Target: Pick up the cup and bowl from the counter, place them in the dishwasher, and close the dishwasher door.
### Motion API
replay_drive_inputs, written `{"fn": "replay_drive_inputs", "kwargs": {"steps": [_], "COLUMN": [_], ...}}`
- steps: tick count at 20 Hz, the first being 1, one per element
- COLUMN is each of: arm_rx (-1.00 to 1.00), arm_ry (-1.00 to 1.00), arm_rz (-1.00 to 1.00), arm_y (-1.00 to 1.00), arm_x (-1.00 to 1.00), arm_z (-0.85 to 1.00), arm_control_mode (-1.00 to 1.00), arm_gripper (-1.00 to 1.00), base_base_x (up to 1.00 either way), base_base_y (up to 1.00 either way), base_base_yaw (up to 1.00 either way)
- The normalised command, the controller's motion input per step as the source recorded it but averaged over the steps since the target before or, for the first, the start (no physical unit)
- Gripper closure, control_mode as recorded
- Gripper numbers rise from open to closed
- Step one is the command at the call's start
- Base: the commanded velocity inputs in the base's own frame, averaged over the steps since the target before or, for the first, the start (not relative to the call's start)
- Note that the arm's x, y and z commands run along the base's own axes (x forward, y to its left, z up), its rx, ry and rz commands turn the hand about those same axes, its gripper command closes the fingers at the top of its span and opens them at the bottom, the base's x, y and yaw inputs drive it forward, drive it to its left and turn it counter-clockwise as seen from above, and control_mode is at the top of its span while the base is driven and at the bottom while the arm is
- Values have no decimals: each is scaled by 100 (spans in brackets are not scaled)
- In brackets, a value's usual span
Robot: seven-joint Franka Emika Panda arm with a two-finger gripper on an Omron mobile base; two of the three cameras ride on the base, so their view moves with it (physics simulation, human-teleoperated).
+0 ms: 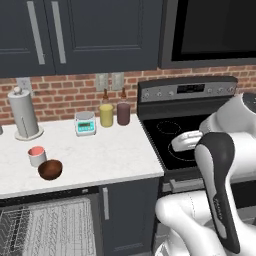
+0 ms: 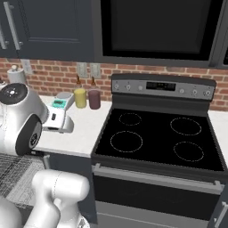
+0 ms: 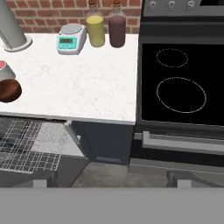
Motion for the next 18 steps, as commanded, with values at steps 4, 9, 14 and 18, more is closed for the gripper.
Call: {"fn": "replay_drive_inputs", "kwargs": {"steps": [4, 9, 14, 18], "arm_rx": [0, 0, 0, 0], "arm_ry": [0, 0, 0, 0], "arm_rz": [0, 0, 0, 0], "arm_y": [0, 0, 0, 0], "arm_x": [0, 0, 0, 0], "arm_z": [0, 0, 0, 0], "arm_control_mode": [100, 100, 100, 100], "arm_gripper": [-100, -100, -100, -100], "base_base_x": [2, 9, -3, -2], "base_base_y": [-30, -27, -42, -30], "base_base_yaw": [24, 65, 86, 92]}}
